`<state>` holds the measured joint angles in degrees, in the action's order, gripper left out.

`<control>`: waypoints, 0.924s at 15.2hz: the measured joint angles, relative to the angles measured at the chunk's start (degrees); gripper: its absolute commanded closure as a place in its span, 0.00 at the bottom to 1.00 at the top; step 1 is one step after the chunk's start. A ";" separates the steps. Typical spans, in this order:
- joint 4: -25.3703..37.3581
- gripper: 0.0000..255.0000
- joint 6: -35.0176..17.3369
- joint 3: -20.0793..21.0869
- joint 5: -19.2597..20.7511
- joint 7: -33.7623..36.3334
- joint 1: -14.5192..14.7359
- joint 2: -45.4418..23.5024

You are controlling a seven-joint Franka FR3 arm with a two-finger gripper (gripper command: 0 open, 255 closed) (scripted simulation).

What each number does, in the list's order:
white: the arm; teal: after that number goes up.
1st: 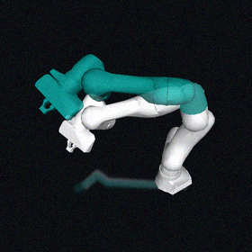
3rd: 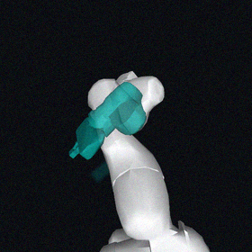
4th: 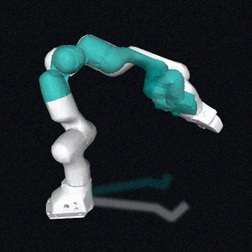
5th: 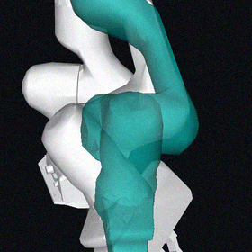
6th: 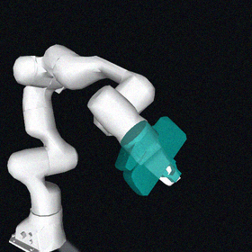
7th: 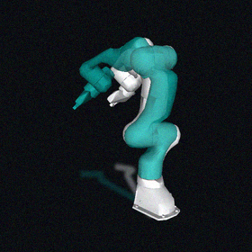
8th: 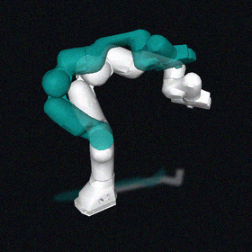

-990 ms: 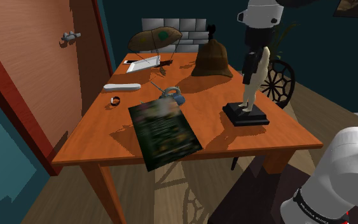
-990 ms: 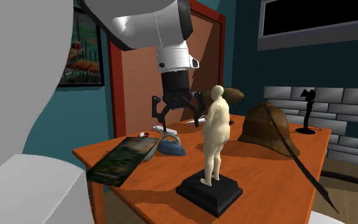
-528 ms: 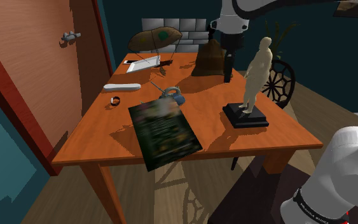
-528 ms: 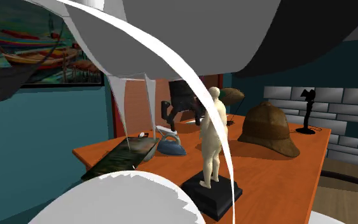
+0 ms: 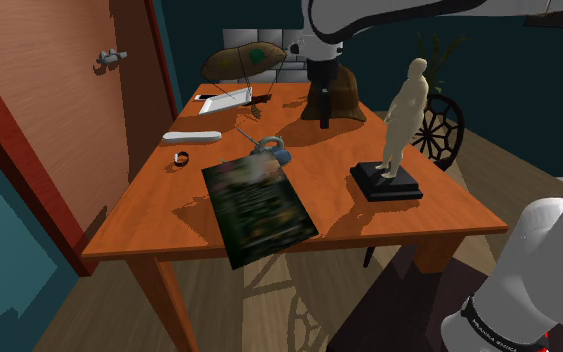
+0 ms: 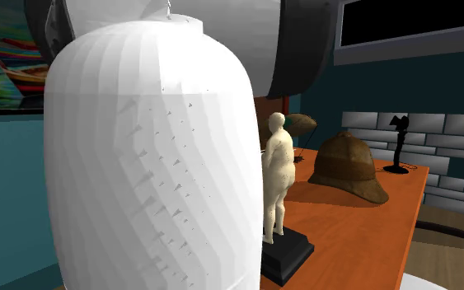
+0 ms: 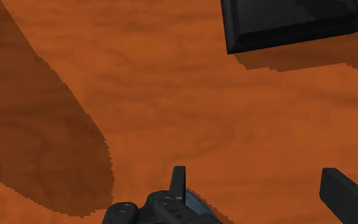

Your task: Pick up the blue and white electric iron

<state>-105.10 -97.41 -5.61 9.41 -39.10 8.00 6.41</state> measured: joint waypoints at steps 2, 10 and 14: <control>4.09 0.00 -0.52 0.06 -0.18 -3.76 0.38 -4.67; 21.78 0.00 0.23 2.19 -0.34 -17.24 1.69 -21.80; 28.85 0.00 0.88 3.46 -0.01 -21.25 2.53 -28.39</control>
<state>-76.25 -96.53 -2.15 9.40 -60.34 10.53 -21.98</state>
